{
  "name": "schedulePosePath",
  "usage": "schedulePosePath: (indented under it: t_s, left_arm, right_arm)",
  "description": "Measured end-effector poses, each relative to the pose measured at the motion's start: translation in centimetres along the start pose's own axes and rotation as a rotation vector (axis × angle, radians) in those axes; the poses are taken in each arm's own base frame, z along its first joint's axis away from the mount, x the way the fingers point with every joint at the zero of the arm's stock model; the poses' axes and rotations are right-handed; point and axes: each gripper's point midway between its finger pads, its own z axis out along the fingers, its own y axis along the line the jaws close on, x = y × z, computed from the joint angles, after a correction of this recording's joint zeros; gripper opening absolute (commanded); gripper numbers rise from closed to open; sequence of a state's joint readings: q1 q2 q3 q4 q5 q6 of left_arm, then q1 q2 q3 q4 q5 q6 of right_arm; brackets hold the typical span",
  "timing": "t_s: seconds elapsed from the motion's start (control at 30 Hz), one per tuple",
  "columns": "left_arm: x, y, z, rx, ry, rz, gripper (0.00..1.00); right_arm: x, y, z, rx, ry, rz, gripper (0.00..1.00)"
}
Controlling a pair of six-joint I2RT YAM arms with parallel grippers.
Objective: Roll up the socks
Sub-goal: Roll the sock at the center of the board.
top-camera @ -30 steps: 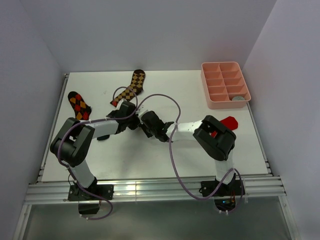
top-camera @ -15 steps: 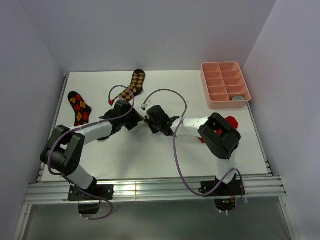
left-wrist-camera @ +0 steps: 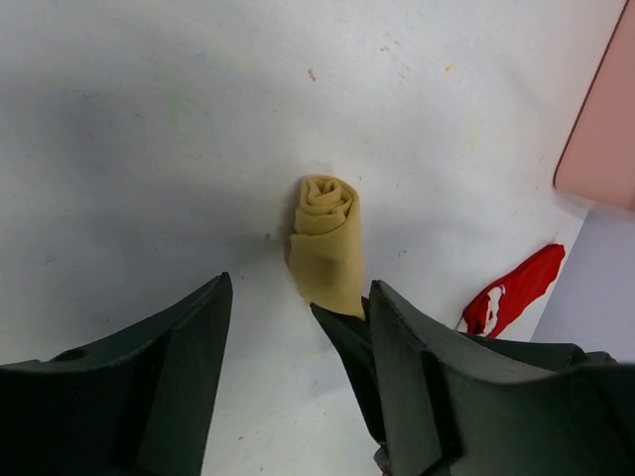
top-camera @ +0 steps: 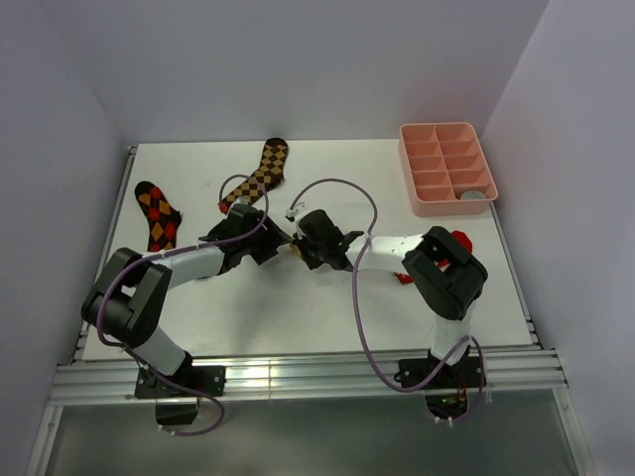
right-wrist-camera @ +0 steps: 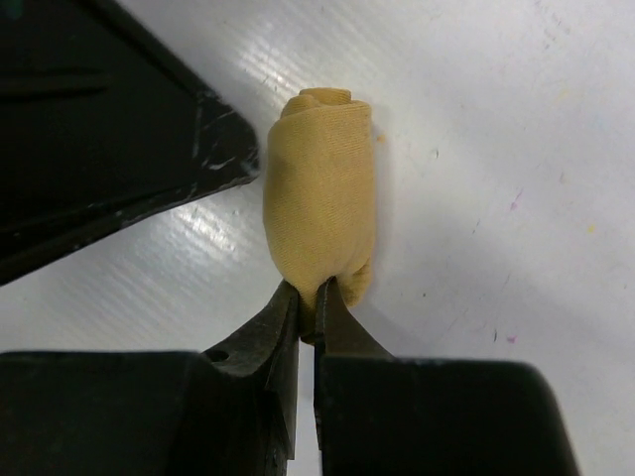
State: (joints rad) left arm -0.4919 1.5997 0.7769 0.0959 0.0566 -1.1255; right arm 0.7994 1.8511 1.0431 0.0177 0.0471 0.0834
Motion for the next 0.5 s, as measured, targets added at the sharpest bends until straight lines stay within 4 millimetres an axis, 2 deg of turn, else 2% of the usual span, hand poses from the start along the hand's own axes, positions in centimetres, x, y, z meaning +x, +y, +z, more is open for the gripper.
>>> schedulePosePath:
  t_s: [0.03, 0.1, 0.27, 0.4, 0.5]
  left_arm:
    - [0.1, -0.1, 0.0, 0.003, 0.0, -0.001, 0.69]
    - [0.1, -0.3, 0.0, 0.011, 0.0, -0.002, 0.7]
    - [0.5, -0.3, 0.8, 0.014, 0.011, -0.008, 0.66]
    - [2.3, 0.5, 1.8, -0.013, 0.049, 0.003, 0.62]
    - [2.7, -0.3, 2.4, 0.004, 0.054, -0.001, 0.59]
  right_arm:
    - [0.2, 0.1, -0.2, -0.005, 0.006, 0.001, 0.0]
    - [0.4, 0.2, -0.4, -0.018, 0.018, 0.007, 0.0]
    - [0.5, 0.4, -0.5, -0.058, 0.028, 0.028, 0.0]
    - [0.5, 0.5, -0.5, -0.078, 0.031, 0.045, 0.0]
    - [0.5, 0.5, -0.5, -0.091, 0.033, 0.056, 0.0]
